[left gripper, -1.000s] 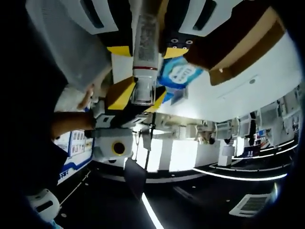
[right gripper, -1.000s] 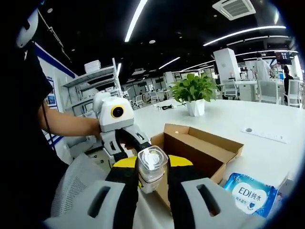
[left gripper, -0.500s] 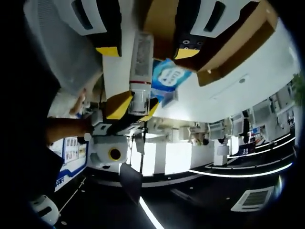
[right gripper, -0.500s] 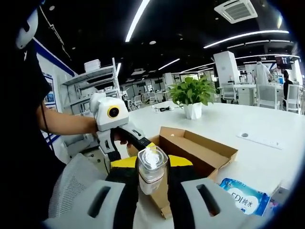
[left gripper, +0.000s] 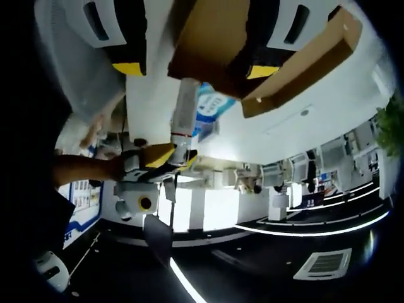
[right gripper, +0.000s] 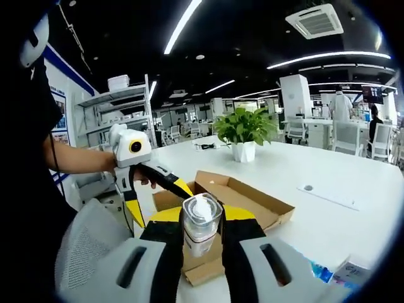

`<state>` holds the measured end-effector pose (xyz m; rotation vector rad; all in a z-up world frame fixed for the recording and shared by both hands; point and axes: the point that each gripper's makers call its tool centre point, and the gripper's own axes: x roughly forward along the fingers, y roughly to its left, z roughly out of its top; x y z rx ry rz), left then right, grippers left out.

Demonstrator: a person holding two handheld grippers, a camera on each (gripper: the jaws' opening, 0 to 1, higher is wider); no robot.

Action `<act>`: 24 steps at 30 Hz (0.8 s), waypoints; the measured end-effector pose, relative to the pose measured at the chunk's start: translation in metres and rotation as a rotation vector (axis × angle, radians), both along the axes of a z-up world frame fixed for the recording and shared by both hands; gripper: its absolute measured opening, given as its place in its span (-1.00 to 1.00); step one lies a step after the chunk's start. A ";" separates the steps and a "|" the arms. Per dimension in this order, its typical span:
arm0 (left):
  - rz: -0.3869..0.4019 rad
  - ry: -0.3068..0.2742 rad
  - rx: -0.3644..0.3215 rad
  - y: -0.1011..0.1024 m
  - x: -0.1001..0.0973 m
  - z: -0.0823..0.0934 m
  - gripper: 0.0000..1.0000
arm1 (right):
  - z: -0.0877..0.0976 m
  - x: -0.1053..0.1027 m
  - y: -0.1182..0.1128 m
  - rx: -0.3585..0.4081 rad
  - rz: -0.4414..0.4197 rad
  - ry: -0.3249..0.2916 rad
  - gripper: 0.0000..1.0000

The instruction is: Operate the shoe box by opening the lid, removing the specified soft item, and placing it in the target area until the item is outside and the box remains undamaged.

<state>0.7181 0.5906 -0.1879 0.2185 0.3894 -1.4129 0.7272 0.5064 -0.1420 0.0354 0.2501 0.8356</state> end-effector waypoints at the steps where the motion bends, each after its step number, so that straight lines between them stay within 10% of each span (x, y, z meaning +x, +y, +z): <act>1: 0.008 -0.003 0.000 0.002 0.001 0.001 0.31 | 0.000 0.002 -0.004 -0.008 -0.006 -0.005 -0.62; 24: 0.172 -0.003 0.024 0.044 0.018 0.005 0.73 | -0.011 0.052 -0.064 -0.137 -0.064 -0.055 -0.62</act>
